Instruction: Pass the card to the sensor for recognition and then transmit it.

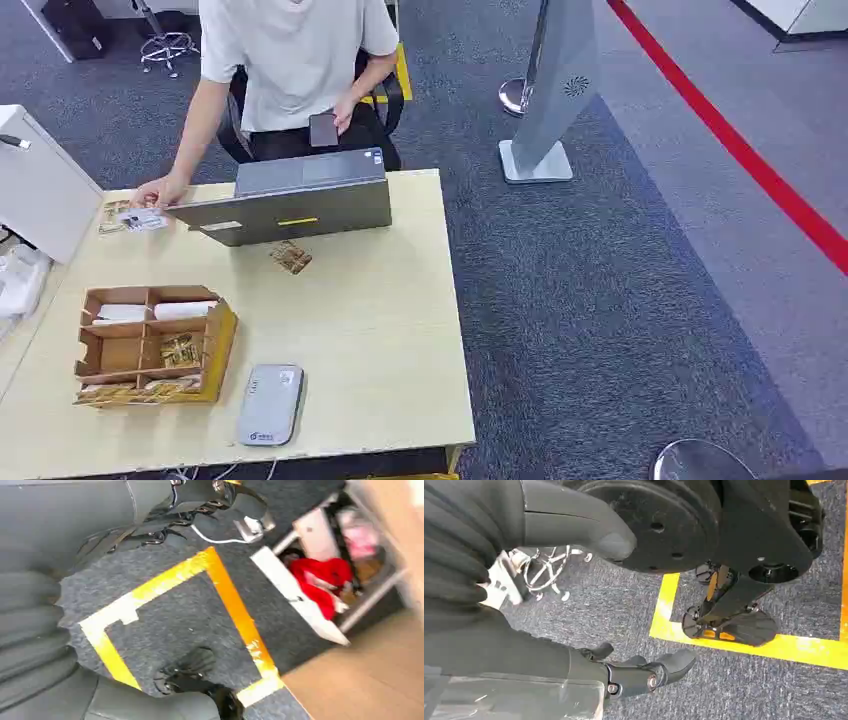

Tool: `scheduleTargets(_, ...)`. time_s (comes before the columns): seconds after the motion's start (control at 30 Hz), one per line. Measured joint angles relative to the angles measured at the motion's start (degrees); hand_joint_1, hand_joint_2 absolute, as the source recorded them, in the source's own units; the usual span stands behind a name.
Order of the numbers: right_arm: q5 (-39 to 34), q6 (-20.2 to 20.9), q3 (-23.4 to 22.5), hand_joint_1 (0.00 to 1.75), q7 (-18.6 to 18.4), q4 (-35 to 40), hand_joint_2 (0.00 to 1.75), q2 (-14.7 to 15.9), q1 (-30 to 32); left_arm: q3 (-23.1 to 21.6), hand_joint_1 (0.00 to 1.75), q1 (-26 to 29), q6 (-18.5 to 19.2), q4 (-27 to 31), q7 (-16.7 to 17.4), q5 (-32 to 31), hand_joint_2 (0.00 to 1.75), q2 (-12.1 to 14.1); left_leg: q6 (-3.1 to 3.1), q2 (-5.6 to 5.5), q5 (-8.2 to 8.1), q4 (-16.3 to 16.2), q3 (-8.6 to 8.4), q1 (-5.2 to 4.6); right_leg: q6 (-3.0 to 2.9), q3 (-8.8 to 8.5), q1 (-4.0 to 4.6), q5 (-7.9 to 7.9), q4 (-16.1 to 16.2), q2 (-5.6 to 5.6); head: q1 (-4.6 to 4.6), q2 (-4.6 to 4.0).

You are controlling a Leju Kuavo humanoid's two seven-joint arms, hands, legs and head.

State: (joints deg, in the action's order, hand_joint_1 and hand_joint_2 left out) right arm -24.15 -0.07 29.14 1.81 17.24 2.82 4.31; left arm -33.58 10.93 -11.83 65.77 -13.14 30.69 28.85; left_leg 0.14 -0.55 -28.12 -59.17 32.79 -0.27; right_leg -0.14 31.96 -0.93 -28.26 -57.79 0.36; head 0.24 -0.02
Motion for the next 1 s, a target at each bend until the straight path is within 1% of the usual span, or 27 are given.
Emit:
scheduleTargets(0.17,-3.5,0.0,3.5,0.0,0.8,-0.9,1.75,0.8,-0.6,-5.2,0.0,0.0,-1.8,5.7,-2.1,4.0,1.75,4.1,0.0,-0.01,0.0,0.0,0.02,0.0,0.0,0.0,0.0,0.0,0.0,-0.01,0.0,0.0)
scheduleTargets(0.23,-5.5,0.0,5.0,0.0,1.2,-1.3,1.75,1.1,-1.0,-6.6,0.0,1.0,-3.4,8.2,-2.2,4.0,1.75,5.6,0.0,0.02,-0.01,0.0,-0.02,0.0,0.0,0.01,0.0,0.0,0.0,0.03,0.0,0.0)
scheduleTargets(0.27,-8.8,-0.2,5.3,0.0,2.5,-1.5,1.75,1.2,-0.9,-6.6,0.0,1.4,-6.3,9.0,0.3,0.9,1.75,5.9,0.01,0.02,-0.01,0.0,-0.03,-0.02,0.0,0.01,-0.01,0.0,0.0,0.04,0.0,0.0)
scheduleTargets(0.3,-15.8,-0.6,5.2,0.0,4.4,-1.5,1.75,1.2,-0.7,-6.5,0.0,1.3,-12.3,9.0,6.2,-5.9,1.75,5.8,0.01,0.02,-0.01,0.0,0.01,-0.02,0.0,0.02,-0.01,0.0,0.0,0.02,-0.02,0.0)
scheduleTargets(0.33,-23.7,-0.7,5.1,0.0,5.6,-1.5,1.75,1.2,-0.7,-6.3,0.0,1.4,-18.5,8.8,12.6,-14.3,1.75,5.5,0.0,0.02,-0.01,0.0,0.01,0.03,0.0,0.02,0.0,0.0,0.0,0.02,0.09,0.02)
scheduleTargets(0.37,-30.7,-0.7,4.9,0.0,6.0,-1.5,0.0,1.2,-0.8,-6.0,0.0,1.6,-23.6,8.5,17.3,-24.9,1.75,5.2,0.0,0.02,-0.01,0.0,0.02,0.06,0.0,0.03,0.01,0.0,0.0,0.02,0.02,0.0)
scheduleTargets(0.4,-34.1,-0.7,4.7,0.0,6.1,-1.5,0.0,1.2,-0.9,-5.7,0.0,1.6,-25.6,8.2,18.3,-31.3,1.75,5.0,0.0,-0.01,-0.01,0.0,0.01,0.02,0.0,0.02,0.01,0.0,0.0,-0.01,0.02,0.0)
scheduleTargets(0.43,-35.4,-0.9,4.3,0.0,6.1,-1.5,0.0,1.2,-0.8,-5.3,0.0,1.6,-25.5,7.6,18.3,-37.5,1.75,4.8,0.01,-0.08,0.0,0.0,0.01,0.01,0.0,0.0,-0.02,-0.01,0.0,-0.06,-0.02,0.0)
scheduleTargets(0.47,-33.3,-0.9,3.8,0.0,6.0,-1.5,1.75,1.2,-0.8,-4.7,0.0,1.5,-24.6,7.1,18.3,-41.1,1.75,4.5,0.01,-0.08,0.0,0.0,0.01,0.0,0.0,-0.01,0.0,-0.01,0.0,-0.07,-0.02,0.0)
scheduleTargets(0.5,-30.9,-0.8,3.4,0.0,5.9,-1.5,1.75,1.2,-0.8,-4.2,0.0,1.5,-23.7,6.4,18.3,-41.0,1.75,4.0,0.01,-0.05,-0.01,0.0,0.0,0.03,0.0,-0.02,0.0,-0.01,0.0,-0.05,0.07,0.0)
scheduleTargets(0.57,-27.5,-0.8,2.4,0.0,5.6,-1.4,1.75,1.2,-0.7,-3.4,0.0,1.5,-22.2,5.0,18.3,-37.6,1.75,2.7,0.01,0.03,-0.01,0.0,-0.02,0.02,-0.01,0.0,0.01,0.01,0.0,0.04,0.04,0.0)
scheduleTargets(0.6,-26.2,-0.8,1.8,0.0,5.4,-1.4,1.75,1.2,-0.5,-2.7,0.0,1.5,-21.4,4.2,18.2,-37.1,1.75,2.2,0.01,0.02,-0.01,0.0,-0.01,0.02,-0.01,0.0,0.01,0.01,0.0,0.02,0.07,0.0)
scheduleTargets(1.0,-11.0,-0.6,-6.3,0.0,3.3,-0.1,1.75,0.3,0.7,7.0,0.0,1.0,-11.5,-7.9,16.9,-34.8,1.75,-6.1,0.01,0.0,-0.01,0.0,0.01,0.0,-0.01,-0.01,0.0,0.01,0.0,-0.01,0.07,0.0)
